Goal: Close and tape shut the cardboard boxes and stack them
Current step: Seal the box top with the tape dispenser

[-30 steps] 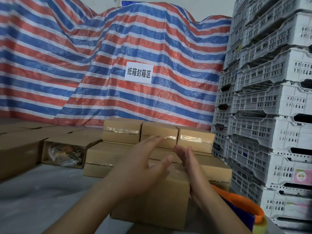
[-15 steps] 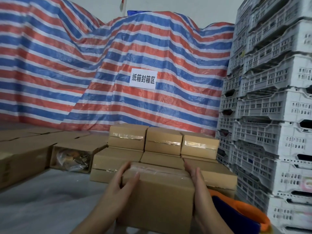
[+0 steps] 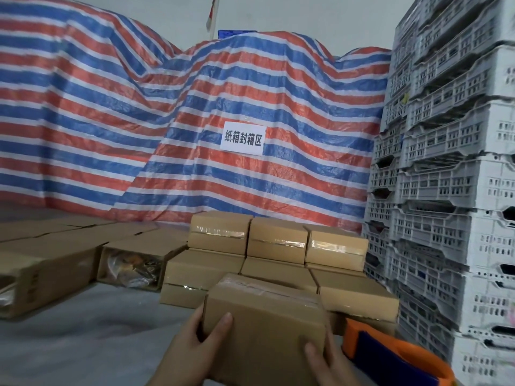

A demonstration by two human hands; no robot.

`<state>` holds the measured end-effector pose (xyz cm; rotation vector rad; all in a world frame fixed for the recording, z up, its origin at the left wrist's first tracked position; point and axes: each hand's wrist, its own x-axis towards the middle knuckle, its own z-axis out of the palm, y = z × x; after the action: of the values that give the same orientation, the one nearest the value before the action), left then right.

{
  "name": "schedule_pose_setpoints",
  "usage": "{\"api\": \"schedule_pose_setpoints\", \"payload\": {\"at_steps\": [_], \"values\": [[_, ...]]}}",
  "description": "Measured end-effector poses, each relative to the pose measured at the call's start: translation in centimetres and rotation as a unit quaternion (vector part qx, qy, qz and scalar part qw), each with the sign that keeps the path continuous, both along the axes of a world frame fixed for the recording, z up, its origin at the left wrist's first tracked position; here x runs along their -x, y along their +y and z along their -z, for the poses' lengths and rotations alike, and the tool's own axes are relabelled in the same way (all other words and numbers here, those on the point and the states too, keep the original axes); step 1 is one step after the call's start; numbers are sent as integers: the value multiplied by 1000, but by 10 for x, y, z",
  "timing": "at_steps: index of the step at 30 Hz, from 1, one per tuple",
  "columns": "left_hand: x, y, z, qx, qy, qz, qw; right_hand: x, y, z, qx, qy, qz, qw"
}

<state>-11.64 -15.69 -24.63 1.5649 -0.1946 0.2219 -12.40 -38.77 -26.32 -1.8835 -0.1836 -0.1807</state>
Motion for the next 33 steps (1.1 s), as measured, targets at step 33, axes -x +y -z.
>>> {"api": "schedule_pose_setpoints", "payload": {"at_steps": [33], "values": [[-220,79,-96,-28,-9,-132,991,-201,109,-152,-45,151,110,981]]}}
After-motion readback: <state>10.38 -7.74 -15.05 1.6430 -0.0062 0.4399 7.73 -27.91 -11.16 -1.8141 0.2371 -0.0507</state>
